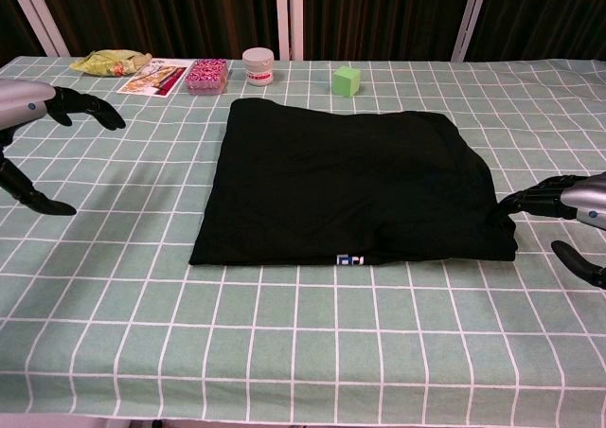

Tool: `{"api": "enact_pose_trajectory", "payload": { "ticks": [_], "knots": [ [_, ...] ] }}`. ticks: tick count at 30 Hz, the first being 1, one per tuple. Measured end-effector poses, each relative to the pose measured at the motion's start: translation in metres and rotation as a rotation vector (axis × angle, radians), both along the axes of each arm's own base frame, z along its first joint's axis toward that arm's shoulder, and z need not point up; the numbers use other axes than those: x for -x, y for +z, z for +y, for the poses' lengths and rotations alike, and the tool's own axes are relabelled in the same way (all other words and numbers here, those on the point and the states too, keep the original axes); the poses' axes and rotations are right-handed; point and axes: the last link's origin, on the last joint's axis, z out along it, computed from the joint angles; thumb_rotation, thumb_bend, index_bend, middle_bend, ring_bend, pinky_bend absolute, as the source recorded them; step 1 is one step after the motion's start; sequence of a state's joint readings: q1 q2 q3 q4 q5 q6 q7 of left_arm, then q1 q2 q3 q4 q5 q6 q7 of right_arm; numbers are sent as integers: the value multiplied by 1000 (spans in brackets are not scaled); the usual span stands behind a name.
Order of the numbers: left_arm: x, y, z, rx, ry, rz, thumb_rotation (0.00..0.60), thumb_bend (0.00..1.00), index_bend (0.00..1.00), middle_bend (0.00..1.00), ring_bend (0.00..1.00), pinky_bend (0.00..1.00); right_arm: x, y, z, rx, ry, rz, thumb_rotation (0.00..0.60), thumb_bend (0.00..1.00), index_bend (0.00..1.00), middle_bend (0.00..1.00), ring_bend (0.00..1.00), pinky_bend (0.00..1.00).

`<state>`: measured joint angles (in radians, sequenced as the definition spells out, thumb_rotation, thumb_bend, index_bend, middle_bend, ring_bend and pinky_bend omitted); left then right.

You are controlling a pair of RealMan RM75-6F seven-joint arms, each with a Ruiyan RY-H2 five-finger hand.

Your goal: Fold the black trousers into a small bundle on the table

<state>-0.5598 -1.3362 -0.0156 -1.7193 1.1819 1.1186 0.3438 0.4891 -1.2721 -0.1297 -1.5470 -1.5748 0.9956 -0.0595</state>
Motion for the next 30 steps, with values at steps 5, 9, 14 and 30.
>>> {"api": "enact_pose_trajectory", "payload": {
  "ticks": [5,9,14,30],
  "knots": [
    [5,0,1,-4,12,11,600,50,196,184,77,189,17,-3,-8,9,-73,53,600,724,195,163,110,138],
    [8,-1,3,4,17,21,600,50,196,184,77,189,23,-4,-8,13,-100,71,600,722,196,155,110,147],
    [9,-1,3,4,15,10,600,50,196,184,77,190,19,1,-3,33,-82,49,600,747,221,183,130,177],
    [8,1,2,2,11,-10,600,50,196,184,77,189,-23,-6,12,-18,87,-47,600,755,226,174,131,179]
  ]
}}
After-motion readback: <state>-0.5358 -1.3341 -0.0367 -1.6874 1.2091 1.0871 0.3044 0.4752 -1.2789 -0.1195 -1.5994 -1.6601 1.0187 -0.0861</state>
